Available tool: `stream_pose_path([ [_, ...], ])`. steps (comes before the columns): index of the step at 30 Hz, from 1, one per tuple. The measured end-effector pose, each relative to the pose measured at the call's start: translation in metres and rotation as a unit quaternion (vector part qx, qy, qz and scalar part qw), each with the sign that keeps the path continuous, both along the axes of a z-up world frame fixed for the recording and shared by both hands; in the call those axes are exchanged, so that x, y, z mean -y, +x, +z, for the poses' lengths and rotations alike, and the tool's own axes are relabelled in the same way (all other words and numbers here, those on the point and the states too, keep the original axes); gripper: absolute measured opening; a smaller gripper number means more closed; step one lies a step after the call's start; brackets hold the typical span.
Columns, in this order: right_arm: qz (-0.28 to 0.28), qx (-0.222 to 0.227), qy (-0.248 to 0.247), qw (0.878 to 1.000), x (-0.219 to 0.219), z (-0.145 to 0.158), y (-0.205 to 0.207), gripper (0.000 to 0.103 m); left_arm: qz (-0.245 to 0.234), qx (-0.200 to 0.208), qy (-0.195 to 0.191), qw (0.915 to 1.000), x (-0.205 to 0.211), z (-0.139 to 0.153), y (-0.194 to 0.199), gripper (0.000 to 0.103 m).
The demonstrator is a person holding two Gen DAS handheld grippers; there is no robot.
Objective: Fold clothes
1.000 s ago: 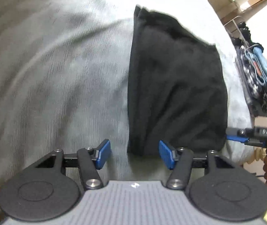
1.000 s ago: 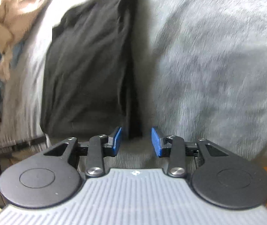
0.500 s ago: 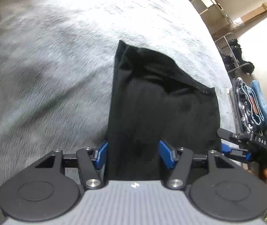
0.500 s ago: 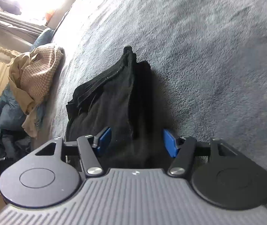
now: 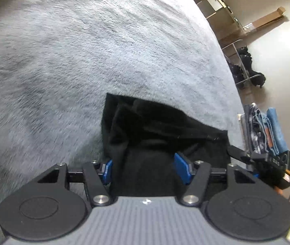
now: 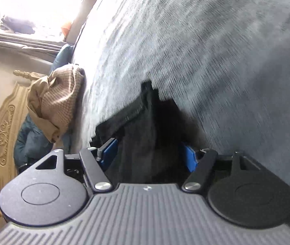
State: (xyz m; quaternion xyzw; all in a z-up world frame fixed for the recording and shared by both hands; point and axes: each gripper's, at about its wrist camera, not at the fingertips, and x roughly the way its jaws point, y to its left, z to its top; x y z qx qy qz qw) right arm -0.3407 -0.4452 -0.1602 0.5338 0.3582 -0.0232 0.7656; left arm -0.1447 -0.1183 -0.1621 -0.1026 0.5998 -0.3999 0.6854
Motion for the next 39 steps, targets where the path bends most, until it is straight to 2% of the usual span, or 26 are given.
stream_pose_path([
  [2, 0.003, 0.009, -0.003, 1.000, 0.003, -0.002, 0.013, 0.067, -0.002, -0.010, -0.019, 0.9998, 0.004, -0.004, 0.008, 0.070],
  [8, 0.012, 0.033, 0.004, 0.999, 0.014, -0.009, 0.041, 0.067, 0.022, -0.035, -0.057, 0.9975, 0.012, -0.012, 0.022, 0.071],
  [10, 0.023, 0.037, 0.007, 0.999, 0.016, -0.009, 0.040, 0.067, 0.009, -0.033, -0.063, 0.9974, 0.009, -0.010, 0.016, 0.067],
  [14, 0.069, 0.034, 0.028, 0.997, 0.010, -0.008, 0.022, 0.067, -0.038, -0.048, -0.074, 0.9953, 0.003, -0.013, -0.003, 0.066],
  [16, 0.090, 0.028, 0.028, 0.995, 0.004, -0.008, 0.014, 0.066, -0.041, -0.040, -0.073, 0.9957, 0.004, -0.015, -0.006, 0.063],
  [19, 0.096, 0.026, 0.017, 0.995, -0.001, -0.008, 0.014, 0.064, -0.019, -0.054, -0.088, 0.9945, 0.011, -0.022, 0.008, 0.055],
  [23, 0.094, 0.037, 0.009, 0.995, 0.002, -0.009, 0.037, 0.058, -0.014, -0.062, -0.095, 0.9934, 0.026, -0.029, 0.023, 0.043],
  [26, 0.105, 0.030, -0.006, 0.994, -0.002, -0.008, 0.051, 0.048, -0.038, -0.050, -0.091, 0.9938, 0.030, -0.026, 0.018, 0.041],
  [27, 0.110, 0.024, -0.012, 0.994, -0.004, -0.007, 0.049, 0.038, -0.048, -0.046, -0.089, 0.9938, 0.030, -0.024, 0.015, 0.040],
  [28, 0.115, 0.018, -0.018, 0.993, -0.006, -0.007, 0.047, 0.029, -0.056, -0.043, -0.085, 0.9939, 0.031, -0.024, 0.013, 0.034],
  [29, 0.115, 0.011, -0.019, 0.993, -0.008, -0.007, 0.044, 0.025, -0.062, -0.035, -0.077, 0.9945, 0.034, -0.023, 0.011, 0.031],
  [30, 0.110, 0.008, -0.018, 0.994, -0.009, -0.007, 0.040, 0.020, -0.068, -0.024, -0.067, 0.9951, 0.038, -0.022, 0.010, 0.023],
  [31, 0.107, 0.006, -0.024, 0.994, -0.011, -0.008, 0.039, 0.017, -0.072, -0.013, -0.058, 0.9956, 0.044, -0.021, 0.010, 0.017],
  [34, 0.120, 0.005, -0.079, 0.990, -0.022, 0.001, 0.045, 0.013, -0.080, 0.025, -0.047, 0.9954, 0.050, -0.011, 0.004, 0.012],
  [36, 0.136, 0.017, -0.119, 0.983, -0.030, 0.014, 0.044, 0.013, -0.095, 0.068, -0.053, 0.9917, 0.048, 0.005, -0.012, 0.010],
  [39, 0.134, 0.049, -0.135, 0.981, -0.037, 0.031, 0.030, 0.012, -0.091, 0.089, -0.068, 0.9895, 0.040, 0.025, -0.030, 0.009],
])
